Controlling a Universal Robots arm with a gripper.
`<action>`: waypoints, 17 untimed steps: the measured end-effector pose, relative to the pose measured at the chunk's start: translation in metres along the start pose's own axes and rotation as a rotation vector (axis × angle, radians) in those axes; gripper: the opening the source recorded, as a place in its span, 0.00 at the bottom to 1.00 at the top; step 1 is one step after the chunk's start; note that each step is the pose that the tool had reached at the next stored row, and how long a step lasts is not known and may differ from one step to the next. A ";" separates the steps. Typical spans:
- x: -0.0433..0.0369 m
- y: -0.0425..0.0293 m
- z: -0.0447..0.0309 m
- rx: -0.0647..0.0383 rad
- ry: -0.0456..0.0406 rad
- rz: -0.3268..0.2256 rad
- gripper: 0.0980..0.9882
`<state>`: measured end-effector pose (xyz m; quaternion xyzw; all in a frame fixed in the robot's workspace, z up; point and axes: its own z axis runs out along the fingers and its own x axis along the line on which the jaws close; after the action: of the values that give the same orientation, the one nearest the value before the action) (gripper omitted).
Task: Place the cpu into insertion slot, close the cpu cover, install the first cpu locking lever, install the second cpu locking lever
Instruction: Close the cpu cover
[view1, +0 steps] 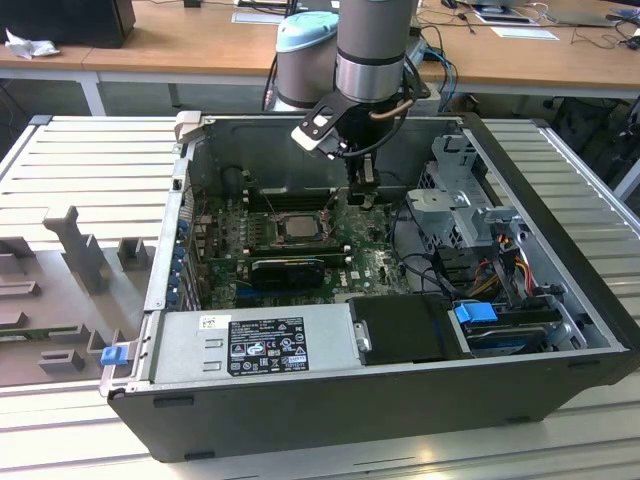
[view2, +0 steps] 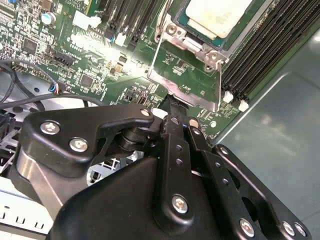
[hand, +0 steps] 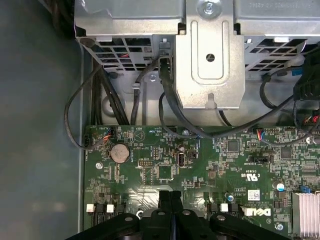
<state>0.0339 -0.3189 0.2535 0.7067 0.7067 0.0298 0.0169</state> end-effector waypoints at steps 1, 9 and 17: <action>0.0000 -0.0012 -0.0001 0.000 0.0000 0.000 0.01; 0.0000 -0.0166 -0.0010 0.000 0.0000 0.000 0.01; 0.0000 -0.0309 -0.0014 0.000 -0.0001 0.000 0.01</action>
<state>0.0030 -0.3189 0.2528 0.7067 0.7067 0.0298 0.0169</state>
